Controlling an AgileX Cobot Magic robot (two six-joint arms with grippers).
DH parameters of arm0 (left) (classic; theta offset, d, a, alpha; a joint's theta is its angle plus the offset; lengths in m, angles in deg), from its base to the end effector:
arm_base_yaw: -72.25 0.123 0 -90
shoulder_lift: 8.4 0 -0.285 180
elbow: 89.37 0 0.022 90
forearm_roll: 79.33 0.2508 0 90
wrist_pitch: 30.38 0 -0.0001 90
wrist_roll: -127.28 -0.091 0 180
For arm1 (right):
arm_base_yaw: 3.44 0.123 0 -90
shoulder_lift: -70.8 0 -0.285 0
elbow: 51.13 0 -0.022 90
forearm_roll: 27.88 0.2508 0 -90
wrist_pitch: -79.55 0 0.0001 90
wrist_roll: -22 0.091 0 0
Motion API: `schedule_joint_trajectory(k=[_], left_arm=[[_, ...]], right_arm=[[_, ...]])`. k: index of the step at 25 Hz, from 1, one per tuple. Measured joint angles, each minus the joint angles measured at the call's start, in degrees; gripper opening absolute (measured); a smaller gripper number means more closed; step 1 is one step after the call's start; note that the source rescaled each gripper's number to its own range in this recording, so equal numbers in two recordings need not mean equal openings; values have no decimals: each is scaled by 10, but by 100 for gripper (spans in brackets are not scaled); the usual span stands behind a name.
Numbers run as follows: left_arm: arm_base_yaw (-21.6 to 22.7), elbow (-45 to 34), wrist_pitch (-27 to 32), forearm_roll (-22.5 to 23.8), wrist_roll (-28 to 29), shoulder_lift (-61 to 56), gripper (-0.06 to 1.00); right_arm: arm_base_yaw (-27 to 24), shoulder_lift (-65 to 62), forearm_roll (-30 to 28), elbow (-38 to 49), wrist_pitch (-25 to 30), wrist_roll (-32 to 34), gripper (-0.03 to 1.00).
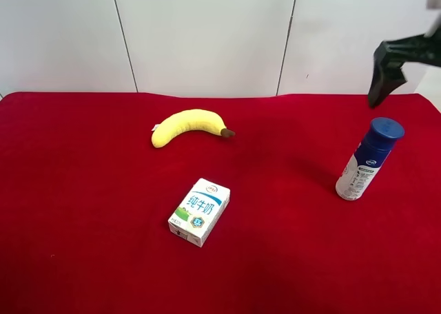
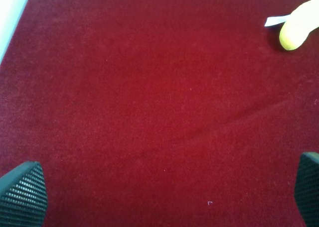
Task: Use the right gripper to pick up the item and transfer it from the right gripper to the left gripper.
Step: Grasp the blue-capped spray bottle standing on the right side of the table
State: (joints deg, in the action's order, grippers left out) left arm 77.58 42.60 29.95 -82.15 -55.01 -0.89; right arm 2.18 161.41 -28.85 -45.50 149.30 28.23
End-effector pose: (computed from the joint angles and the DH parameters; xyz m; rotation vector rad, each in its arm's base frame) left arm -0.0060 -0.0045 0.2806 -0.0512 2.0208 0.0256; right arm 0.2755 0.0257 0.3143 0.0098 2.8966 0.0128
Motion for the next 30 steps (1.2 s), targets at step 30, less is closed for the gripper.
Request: schedule_joint_trajectory(k=[30], left_arm=[[0,0,0,0,1,0,100]], right_arm=[[0,80,-25,105,-152,-58,100]])
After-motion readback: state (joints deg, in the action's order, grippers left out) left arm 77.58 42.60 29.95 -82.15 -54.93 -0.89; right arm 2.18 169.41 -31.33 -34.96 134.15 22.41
